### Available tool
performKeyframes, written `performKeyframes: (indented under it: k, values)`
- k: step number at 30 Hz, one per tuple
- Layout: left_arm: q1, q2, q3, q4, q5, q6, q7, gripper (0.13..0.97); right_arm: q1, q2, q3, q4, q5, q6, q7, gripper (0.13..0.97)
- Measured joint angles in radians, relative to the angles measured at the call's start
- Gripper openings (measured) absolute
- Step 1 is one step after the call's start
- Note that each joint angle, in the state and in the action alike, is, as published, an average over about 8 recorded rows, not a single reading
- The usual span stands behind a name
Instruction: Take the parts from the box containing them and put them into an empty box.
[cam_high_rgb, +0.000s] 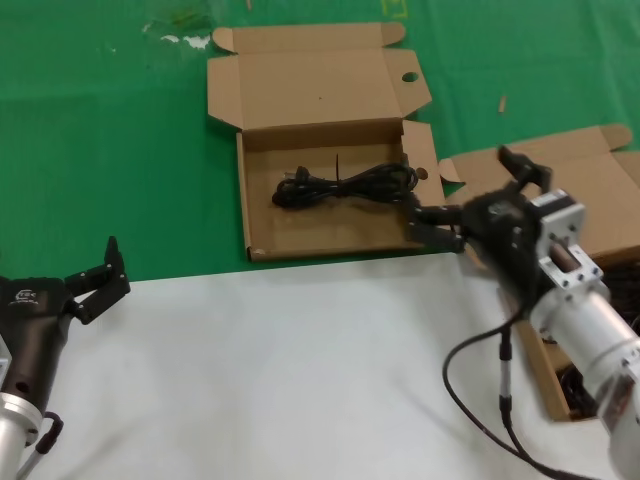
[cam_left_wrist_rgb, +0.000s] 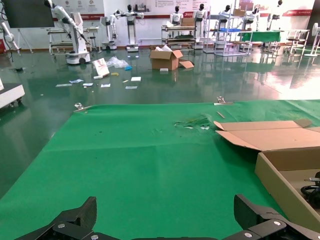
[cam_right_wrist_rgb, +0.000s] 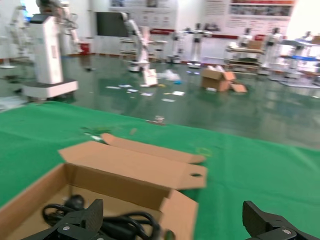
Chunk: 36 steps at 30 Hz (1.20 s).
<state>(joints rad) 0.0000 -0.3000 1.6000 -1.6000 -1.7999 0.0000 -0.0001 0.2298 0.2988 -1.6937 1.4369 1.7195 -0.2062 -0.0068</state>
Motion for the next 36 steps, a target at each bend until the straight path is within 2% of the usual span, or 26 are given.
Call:
performKeyframes:
  k: [13,36]
  values:
    - [0.000,0.000,0.000,0.000,0.000,0.000,0.000,0.966,-0.179,0.001,0.073,0.127,0.063,0.160,0.005,0.966]
    - [0.000,0.000,0.000,0.000,0.000,0.000,0.000,0.966,-0.190,0.001,0.078,0.135,0.067,0.171,0.006,0.966]
